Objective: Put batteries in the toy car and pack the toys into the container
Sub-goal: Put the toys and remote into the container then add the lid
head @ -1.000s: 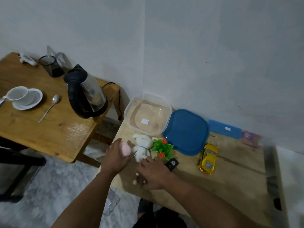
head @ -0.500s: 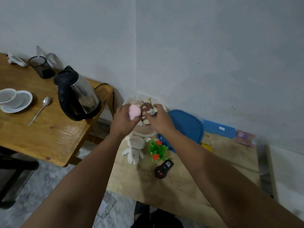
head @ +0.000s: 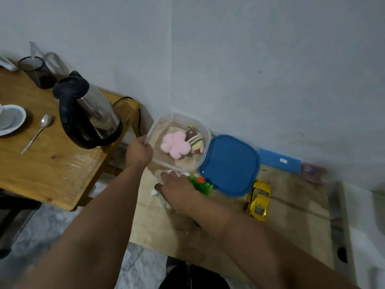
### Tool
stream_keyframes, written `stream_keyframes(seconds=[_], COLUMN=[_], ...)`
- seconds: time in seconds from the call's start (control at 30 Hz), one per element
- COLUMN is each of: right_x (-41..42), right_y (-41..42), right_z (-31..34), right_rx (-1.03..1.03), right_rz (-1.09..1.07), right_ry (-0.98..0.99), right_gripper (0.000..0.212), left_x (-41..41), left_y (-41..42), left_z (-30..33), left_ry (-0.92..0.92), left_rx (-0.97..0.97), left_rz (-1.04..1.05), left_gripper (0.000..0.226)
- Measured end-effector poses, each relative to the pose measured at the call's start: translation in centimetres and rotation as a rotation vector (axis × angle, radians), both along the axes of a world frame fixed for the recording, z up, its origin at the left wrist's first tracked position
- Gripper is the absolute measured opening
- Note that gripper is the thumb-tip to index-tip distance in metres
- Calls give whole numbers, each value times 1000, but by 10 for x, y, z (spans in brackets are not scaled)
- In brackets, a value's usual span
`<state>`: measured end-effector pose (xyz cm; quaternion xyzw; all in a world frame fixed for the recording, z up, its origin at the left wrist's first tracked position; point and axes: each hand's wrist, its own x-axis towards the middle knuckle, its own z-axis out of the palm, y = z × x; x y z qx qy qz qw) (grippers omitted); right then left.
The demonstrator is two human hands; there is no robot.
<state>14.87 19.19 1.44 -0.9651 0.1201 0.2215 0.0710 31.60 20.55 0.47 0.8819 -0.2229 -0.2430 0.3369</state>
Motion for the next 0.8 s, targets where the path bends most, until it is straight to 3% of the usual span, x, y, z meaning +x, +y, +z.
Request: stream_keyframes(seconds=[0.3,0.6,0.8], right_x=[6,-2,-19], right_y=[6,-2,-15], right_z=[-45,-17,13], right_rx=[-124,-92,129], right_rz=[14,139,-27], right_ry=[-64,73,-375], right_gripper=[30,41,70], left_x=[10,3,7], left_y=[10,18,21], left_z=[-9,-11,-14], left_ry=[232,207,242], left_rx=[-131,-97,-95], left_rz=[126,86,91], left_gripper=[30,32,26])
